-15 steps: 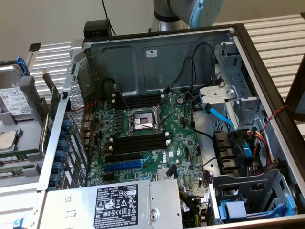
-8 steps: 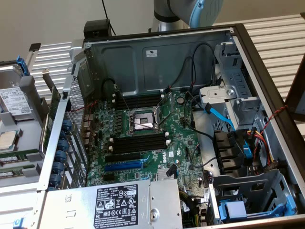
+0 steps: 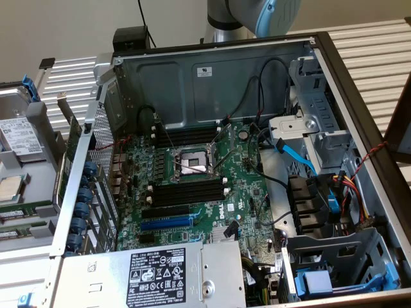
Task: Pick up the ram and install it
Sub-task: 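Pick up the ram and move it above insertion slot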
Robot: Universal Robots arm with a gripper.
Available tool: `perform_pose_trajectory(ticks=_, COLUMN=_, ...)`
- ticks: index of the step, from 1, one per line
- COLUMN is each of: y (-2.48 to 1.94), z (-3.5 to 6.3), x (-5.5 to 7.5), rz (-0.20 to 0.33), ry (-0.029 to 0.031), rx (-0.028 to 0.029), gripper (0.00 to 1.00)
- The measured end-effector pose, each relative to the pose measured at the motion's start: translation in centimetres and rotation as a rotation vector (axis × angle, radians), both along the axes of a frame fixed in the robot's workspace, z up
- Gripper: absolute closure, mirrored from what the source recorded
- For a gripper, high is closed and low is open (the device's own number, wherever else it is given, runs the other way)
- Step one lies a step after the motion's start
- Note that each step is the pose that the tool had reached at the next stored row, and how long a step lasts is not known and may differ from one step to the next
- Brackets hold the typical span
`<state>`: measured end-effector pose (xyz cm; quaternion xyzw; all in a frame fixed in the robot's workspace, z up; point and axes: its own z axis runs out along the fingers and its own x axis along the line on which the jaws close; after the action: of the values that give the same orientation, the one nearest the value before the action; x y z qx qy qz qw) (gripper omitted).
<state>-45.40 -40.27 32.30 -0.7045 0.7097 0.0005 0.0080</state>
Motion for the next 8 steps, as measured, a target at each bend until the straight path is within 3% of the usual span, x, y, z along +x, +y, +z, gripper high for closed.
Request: perform_pose_trajectory(ticks=8, y=-0.04, z=-1.34, x=0.0, rz=-0.001, ry=-0.0001, rx=0.0001, gripper=0.69)
